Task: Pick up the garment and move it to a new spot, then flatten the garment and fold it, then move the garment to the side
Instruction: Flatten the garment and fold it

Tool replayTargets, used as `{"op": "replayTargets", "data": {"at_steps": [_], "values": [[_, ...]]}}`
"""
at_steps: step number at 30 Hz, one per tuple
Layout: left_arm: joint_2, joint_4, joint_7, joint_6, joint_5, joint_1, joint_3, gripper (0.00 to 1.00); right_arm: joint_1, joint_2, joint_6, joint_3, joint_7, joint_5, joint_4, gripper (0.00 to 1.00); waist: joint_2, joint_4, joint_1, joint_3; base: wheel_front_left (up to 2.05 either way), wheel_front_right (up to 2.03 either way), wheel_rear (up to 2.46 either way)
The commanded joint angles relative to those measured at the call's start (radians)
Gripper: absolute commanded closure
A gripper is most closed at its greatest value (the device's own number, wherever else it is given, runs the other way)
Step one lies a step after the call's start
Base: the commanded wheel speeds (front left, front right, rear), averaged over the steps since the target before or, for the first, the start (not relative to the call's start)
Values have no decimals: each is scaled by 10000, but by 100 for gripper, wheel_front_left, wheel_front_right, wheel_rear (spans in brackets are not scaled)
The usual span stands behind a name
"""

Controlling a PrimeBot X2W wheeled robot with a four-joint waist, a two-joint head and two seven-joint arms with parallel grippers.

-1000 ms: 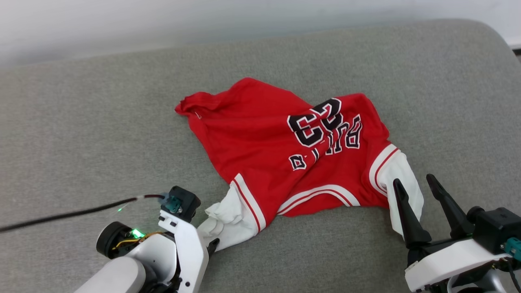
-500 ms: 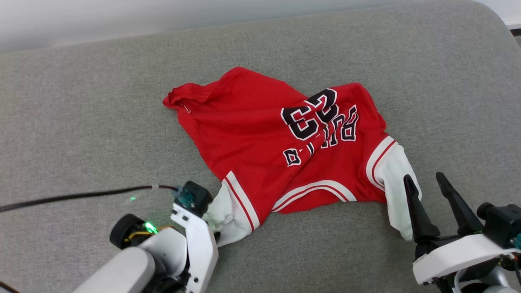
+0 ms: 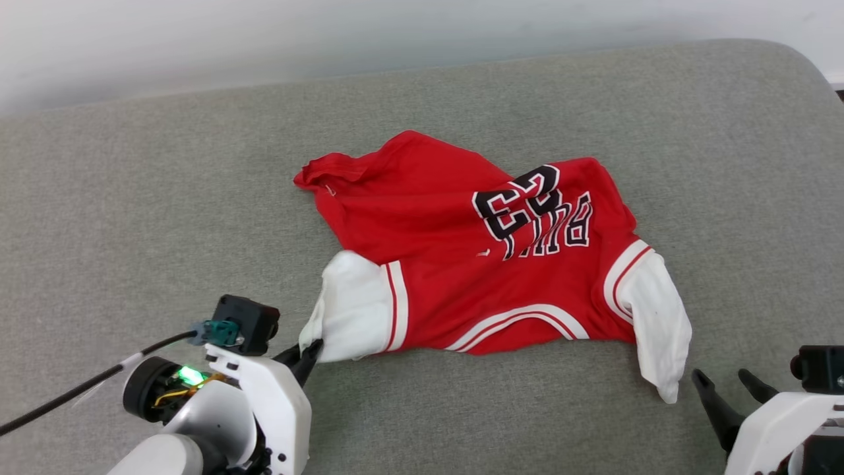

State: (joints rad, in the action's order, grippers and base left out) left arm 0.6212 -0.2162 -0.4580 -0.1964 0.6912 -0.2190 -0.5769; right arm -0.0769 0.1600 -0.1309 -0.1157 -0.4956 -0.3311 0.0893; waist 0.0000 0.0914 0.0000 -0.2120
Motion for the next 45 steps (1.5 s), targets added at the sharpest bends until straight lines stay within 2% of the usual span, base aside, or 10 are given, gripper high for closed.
{"op": "replayTargets", "data": {"at_steps": [1,9,19,20,21,22,30,37,42,45], "values": [[92,-196,82,-96,-55,136,84,100,-46,135,4,-52,-254,-56,34,0,0,-78,0,-12,0,0,0],[301,-1065,290,-362,-222,237,296,100,669,617,4,397,-1674,-541,59,0,0,-344,0,-423,0,0,0],[181,-1089,409,-285,-255,47,224,100,938,618,-3,1522,-2671,-1297,-1723,0,0,-600,0,-848,0,0,0],[171,-1081,444,-284,-264,38,228,100,938,630,-12,1611,-2691,-1398,-1835,29,0,-613,0,-855,0,0,0],[158,-1070,480,-280,-264,42,226,100,952,667,-12,1697,-2736,-1480,-1938,69,0,-621,0,-848,0,0,0],[142,-1068,508,-282,-257,55,233,100,969,681,-12,1737,-2751,-1571,-2026,100,0,-624,0,-834,0,0,0],[73,-1043,1092,-495,-289,253,533,100,1600,1314,3,1206,-2026,-1547,-1339,100,0,-629,0,-301,0,0,0],[-269,-1329,2612,-1043,-508,86,1485,100,2041,1689,3,524,-1562,-1229,-51,100,0,-609,0,511,0,0,0],[-314,-1340,3134,-1085,-588,-517,2000,100,2801,1879,2,321,-1465,-954,379,100,0,-604,0,787,0,0,0],[-321,-1019,3271,-935,-508,-1303,2342,100,3765,1961,4,316,-1348,-737,494,100,0,-591,0,842,0,0,0]]}}
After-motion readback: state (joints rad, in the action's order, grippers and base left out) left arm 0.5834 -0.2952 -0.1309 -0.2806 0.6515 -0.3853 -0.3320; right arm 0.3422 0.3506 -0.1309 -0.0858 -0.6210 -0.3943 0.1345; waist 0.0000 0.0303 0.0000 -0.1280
